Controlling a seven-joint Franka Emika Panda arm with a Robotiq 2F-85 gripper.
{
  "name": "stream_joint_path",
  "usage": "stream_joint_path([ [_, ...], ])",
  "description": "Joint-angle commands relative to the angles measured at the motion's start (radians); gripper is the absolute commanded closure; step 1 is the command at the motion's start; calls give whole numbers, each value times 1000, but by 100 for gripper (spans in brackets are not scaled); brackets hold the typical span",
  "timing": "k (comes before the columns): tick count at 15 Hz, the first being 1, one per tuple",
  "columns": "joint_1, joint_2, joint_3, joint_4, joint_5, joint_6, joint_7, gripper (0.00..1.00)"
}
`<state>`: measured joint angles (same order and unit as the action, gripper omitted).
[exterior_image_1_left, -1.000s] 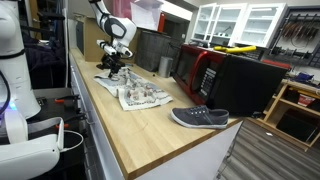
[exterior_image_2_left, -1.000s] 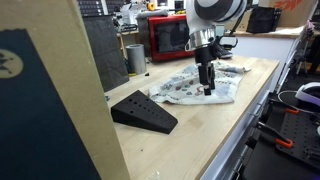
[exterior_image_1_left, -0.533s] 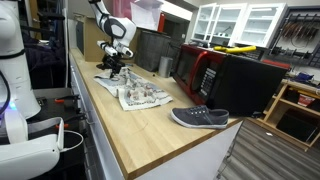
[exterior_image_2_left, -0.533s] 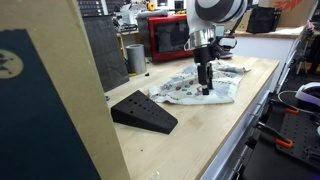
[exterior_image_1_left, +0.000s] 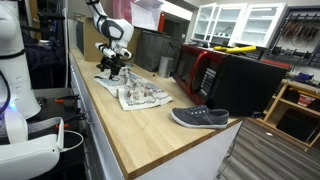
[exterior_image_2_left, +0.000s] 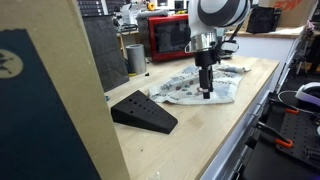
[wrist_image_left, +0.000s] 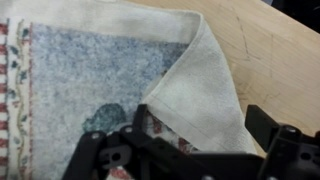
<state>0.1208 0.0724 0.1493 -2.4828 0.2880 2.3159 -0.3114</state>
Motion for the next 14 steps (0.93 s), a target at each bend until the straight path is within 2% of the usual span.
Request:
stream_joint_path([
  [1,-2,-18,5,-14,20,8,-32,0],
  [2,-2,-19,5,-11,22,3,-34,4],
  [3,-4,-19,4,-9,25,-4,-37,26],
  [5,-5,-18,3,-5,25,-9,-37,29],
  [13,-2,-20,5,0,18,-28,-27,90],
  [14,-1,-25,6,-4,13,-32,-28,87],
])
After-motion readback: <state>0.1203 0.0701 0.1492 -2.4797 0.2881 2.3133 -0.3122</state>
